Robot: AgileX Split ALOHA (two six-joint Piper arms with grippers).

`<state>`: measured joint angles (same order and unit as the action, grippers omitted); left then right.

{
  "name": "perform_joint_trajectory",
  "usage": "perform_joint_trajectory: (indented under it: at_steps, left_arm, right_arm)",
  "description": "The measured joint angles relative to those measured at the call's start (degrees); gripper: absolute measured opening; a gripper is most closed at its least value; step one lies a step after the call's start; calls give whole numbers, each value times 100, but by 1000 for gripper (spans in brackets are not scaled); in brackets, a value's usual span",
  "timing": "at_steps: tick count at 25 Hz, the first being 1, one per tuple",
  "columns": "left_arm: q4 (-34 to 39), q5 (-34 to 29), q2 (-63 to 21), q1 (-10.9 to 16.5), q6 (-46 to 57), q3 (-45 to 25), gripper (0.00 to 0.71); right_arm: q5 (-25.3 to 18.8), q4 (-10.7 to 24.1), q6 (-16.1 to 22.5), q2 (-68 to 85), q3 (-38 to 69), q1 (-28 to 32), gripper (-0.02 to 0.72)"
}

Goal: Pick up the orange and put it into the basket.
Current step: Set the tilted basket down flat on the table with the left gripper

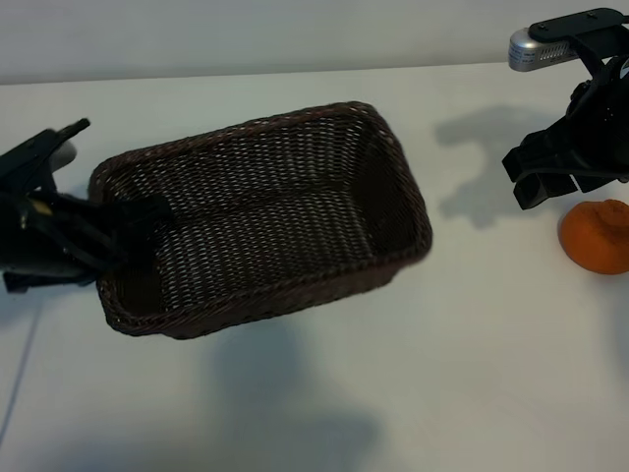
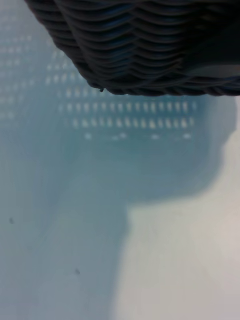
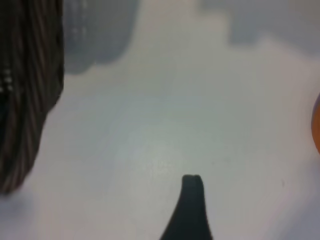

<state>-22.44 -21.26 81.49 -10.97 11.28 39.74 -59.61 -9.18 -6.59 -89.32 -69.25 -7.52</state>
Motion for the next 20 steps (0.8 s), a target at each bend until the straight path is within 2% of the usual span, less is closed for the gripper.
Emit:
perform_joint_trajectory:
  at_steps: [4, 11, 20]
  left_arm:
    - [-180, -360, 225, 102, -531, 615, 154]
    - [-229, -749, 990, 109, -997, 1617, 152]
    - [-229, -889, 2053, 31, -1128, 2531, 152]
  right_arm:
    - [0, 0, 0, 0, 0, 0, 595]
    - [0, -4, 0, 0, 0, 0, 595]
    - [0, -18, -7, 0, 0, 0, 595]
